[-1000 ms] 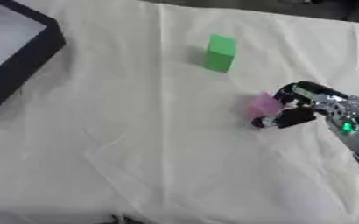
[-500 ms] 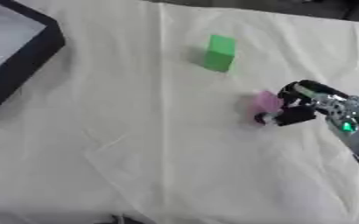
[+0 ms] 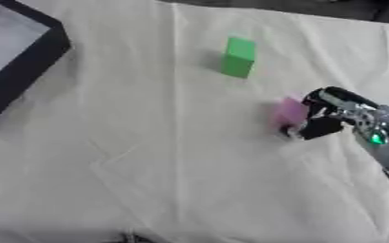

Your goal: Pick up the objects with one hand, pass them to the other hand, and then place them into the box on the other side of the table.

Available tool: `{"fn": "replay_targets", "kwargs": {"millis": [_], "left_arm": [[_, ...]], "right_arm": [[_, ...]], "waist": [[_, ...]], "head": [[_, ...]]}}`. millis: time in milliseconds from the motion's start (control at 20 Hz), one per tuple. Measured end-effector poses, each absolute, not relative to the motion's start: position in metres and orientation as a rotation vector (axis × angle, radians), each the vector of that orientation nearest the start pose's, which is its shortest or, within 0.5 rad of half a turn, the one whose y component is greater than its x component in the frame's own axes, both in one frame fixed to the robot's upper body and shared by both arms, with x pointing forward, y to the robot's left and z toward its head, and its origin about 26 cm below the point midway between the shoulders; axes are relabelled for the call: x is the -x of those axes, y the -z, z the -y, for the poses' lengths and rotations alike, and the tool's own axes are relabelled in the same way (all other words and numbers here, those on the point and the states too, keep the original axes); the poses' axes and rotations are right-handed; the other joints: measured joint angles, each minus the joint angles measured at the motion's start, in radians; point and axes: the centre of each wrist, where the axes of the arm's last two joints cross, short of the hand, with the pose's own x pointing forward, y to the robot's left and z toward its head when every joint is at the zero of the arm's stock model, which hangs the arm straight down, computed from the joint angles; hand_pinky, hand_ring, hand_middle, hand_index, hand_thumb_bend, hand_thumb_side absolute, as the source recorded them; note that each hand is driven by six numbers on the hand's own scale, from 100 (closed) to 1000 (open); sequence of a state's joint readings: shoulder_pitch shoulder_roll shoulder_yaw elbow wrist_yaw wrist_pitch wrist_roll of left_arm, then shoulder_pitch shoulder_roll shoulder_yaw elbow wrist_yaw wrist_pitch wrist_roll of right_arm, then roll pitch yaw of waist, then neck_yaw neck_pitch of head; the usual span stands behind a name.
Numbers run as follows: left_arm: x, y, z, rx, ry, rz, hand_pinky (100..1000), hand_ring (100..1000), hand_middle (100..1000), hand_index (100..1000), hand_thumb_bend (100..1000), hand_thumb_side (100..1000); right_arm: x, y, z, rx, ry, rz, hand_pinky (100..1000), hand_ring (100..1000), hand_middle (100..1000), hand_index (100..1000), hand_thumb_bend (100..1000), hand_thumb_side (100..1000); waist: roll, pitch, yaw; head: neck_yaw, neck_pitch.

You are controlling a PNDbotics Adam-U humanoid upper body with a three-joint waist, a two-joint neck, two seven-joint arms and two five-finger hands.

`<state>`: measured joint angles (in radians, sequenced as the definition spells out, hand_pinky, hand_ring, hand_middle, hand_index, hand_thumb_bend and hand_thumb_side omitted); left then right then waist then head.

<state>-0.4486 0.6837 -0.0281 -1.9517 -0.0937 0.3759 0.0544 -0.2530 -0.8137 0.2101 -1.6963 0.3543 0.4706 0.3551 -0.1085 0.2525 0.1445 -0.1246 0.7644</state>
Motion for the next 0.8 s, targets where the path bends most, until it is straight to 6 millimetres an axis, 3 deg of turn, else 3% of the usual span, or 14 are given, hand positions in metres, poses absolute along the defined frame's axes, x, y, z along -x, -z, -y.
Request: {"fn": "replay_targets", "kwargs": {"millis": [450,800], "left_arm": [[-0.3093,-0.2686,-0.2939,-0.682,0.563,1.968,897,649,601,737,100,570],[-0.3091,-0.2675,-0.2948,-0.683,0.561,1.964,897,649,601,736,100,568]], "right_arm": [[-0.3165,-0.1522,0.3428,0.689,-0.936,1.144,697,745,453,559,416,174],[-0.3122,-0.1612,0.3390,0.664,-0.868,1.205,601,730,418,527,413,142]], "waist": [[0.004,0.000,-0.003],[0.010,0.000,-0.009]], "head": [[0.003,0.000],[0.011,0.000]]}}
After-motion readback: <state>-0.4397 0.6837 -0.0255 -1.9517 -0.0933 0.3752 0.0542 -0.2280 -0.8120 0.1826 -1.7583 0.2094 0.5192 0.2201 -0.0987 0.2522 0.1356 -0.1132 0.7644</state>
